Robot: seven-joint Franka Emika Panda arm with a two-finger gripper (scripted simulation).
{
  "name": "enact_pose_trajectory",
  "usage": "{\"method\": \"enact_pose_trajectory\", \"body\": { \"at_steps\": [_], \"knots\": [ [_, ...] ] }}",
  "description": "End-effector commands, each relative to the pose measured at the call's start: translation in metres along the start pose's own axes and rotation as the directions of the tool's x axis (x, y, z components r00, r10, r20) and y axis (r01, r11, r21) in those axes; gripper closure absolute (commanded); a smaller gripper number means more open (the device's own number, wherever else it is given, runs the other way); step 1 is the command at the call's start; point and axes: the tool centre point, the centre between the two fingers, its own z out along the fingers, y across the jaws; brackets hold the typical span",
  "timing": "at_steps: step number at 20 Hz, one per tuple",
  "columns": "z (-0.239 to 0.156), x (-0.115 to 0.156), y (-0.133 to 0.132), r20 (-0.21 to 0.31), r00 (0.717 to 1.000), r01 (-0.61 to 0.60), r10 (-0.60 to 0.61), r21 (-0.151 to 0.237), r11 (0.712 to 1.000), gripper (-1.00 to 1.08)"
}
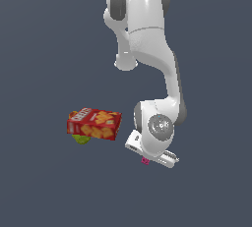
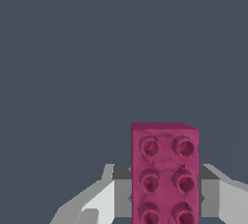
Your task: Pick up a designated object from a clutter of objects.
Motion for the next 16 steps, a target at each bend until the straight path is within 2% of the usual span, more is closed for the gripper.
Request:
{"method": "enact_pose_trajectory", "body": {
  "at_steps": [1, 9, 16],
  "knots": [
    [0.0, 0.0, 0.0, 0.0, 1.0, 0.0, 0.0, 0.0, 1.0, 1.08],
    [-0.006, 0.0, 0.004, 0.0, 1.0, 0.0, 0.0, 0.0, 1.0, 1.08],
    [-0.032, 0.002, 0.023, 0.0, 1.0, 0.0, 0.0, 0.0, 1.0, 1.08]
  ]
}}
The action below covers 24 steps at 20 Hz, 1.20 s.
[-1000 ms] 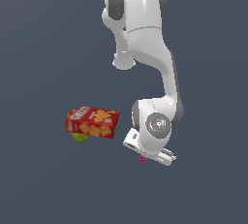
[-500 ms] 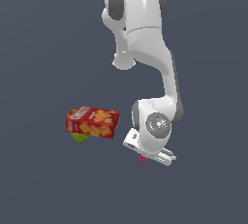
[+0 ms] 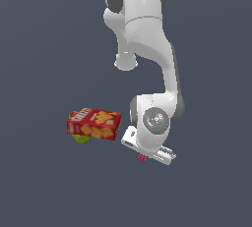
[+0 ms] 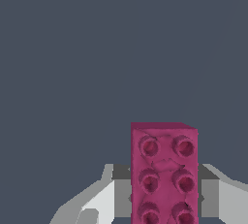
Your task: Pick up a designated object from a clutter of objects.
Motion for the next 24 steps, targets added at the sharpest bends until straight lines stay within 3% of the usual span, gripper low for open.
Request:
{"method": "enact_pose_trajectory", "body": {
  "at_steps": [1, 24],
  "knots": [
    [-0.013, 0.001, 0.009, -0.001, 1.0, -0.001, 0.001, 0.001, 1.0, 1.08],
    [-0.231, 0.019, 0.166, 0.0, 1.0, -0.002, 0.002, 0.003, 1.0, 1.08]
  ]
}}
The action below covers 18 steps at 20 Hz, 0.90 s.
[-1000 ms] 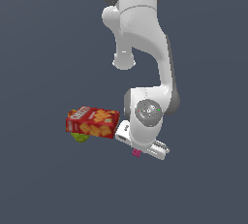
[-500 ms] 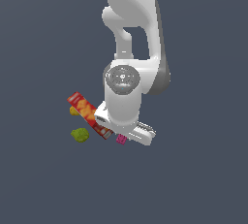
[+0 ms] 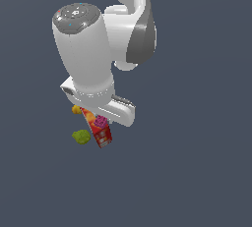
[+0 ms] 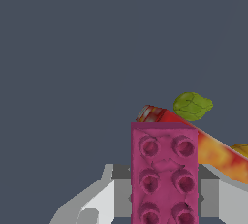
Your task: Pick up a designated object from a clutter of objects.
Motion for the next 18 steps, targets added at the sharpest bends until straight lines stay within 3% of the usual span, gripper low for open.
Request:
{"method": "enact_pose_trajectory", "body": {
  "at_steps": [1, 10, 18],
  "knots": [
    [-0.026, 0.002, 0.018, 0.0, 1.0, 0.0, 0.0, 0.0, 1.0, 1.08],
    [-0.108, 0.012, 0.075, 0.0, 1.0, 0.0, 0.0, -0.001, 1.0, 1.08],
    [-0.147, 0.019, 0.101, -0.001, 1.0, 0.001, -0.001, -0.002, 1.0, 1.08]
  ]
}}
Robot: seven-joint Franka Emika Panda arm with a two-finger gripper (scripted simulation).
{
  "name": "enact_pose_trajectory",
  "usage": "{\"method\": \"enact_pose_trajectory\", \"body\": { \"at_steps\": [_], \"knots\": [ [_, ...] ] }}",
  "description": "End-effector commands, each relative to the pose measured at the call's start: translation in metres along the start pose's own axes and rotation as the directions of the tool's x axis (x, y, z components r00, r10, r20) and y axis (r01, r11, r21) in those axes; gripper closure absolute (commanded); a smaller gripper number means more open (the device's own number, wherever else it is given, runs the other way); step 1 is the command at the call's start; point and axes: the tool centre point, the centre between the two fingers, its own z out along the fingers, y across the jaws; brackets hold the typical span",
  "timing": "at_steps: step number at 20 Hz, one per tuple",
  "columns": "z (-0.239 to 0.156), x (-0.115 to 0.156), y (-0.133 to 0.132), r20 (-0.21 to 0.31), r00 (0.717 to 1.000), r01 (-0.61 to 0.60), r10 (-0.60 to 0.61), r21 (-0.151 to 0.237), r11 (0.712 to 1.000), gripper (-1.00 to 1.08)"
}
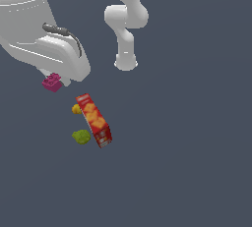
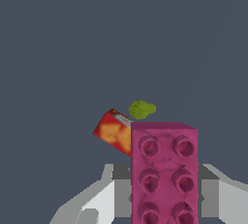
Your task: Pick up a designated object from a clutter of objects.
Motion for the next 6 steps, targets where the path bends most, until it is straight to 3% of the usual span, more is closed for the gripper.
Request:
{"method": "enact_pose_trajectory", "body": {
  "at_steps": [1, 6],
  "knots": [
    [-0.0076, 0.0014, 0.0048, 0.001, 1.0, 0.001, -0.001, 0.0, 1.0, 1.08],
    [-0.0125, 0.0028, 0.0081, 0.001, 1.0, 0.001, -0.001, 0.0, 1.0, 1.08]
  ]
}}
